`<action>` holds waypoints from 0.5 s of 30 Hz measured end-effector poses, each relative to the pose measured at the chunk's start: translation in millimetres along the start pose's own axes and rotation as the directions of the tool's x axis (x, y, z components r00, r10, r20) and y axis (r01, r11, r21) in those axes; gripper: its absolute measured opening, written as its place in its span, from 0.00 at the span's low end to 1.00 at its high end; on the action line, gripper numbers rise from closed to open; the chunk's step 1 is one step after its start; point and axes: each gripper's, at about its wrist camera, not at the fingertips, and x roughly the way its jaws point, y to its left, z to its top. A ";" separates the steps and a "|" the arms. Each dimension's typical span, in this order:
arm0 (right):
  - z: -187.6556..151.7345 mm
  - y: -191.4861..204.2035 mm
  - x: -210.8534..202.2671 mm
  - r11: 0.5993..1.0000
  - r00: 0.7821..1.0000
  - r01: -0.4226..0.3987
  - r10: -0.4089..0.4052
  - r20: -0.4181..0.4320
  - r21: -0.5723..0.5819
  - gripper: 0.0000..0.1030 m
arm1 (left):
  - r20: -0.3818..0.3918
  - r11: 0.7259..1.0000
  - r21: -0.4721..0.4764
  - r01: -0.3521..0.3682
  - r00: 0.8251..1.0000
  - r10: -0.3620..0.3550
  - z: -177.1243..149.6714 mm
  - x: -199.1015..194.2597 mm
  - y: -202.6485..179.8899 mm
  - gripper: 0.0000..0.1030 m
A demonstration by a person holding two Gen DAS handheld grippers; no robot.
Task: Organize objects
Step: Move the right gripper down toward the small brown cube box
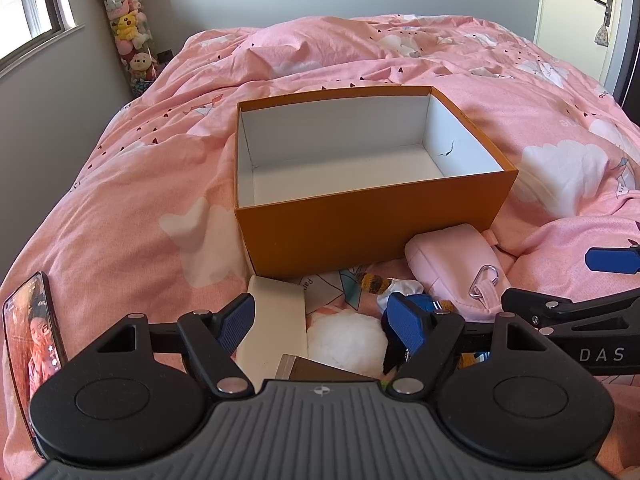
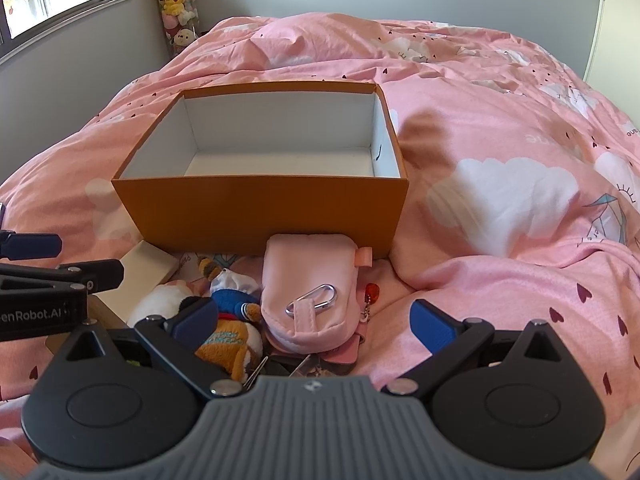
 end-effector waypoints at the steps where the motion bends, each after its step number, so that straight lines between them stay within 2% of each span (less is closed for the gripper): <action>1: -0.1 0.1 0.0 1.000 1.000 0.000 0.000 0.000 0.000 0.99 | 0.001 1.000 0.001 0.000 1.000 0.000 -0.7 1.1 -0.8 0.86; 10: 3.6 -1.6 4.5 1.000 1.000 -0.026 0.026 -0.014 -0.015 0.99 | 0.004 1.000 0.003 -0.003 1.000 0.003 0.5 0.8 0.2 0.85; 12: 6.0 -2.7 6.8 0.999 0.999 -0.043 0.043 -0.016 -0.018 0.98 | 0.005 1.000 -0.010 -0.005 1.000 0.005 0.9 1.4 5.7 0.81; 15: 11.1 -1.2 11.9 0.997 0.998 -0.064 0.063 -0.020 -0.042 0.91 | -0.005 0.999 -0.034 0.023 1.000 -0.023 3.7 4.3 17.1 0.76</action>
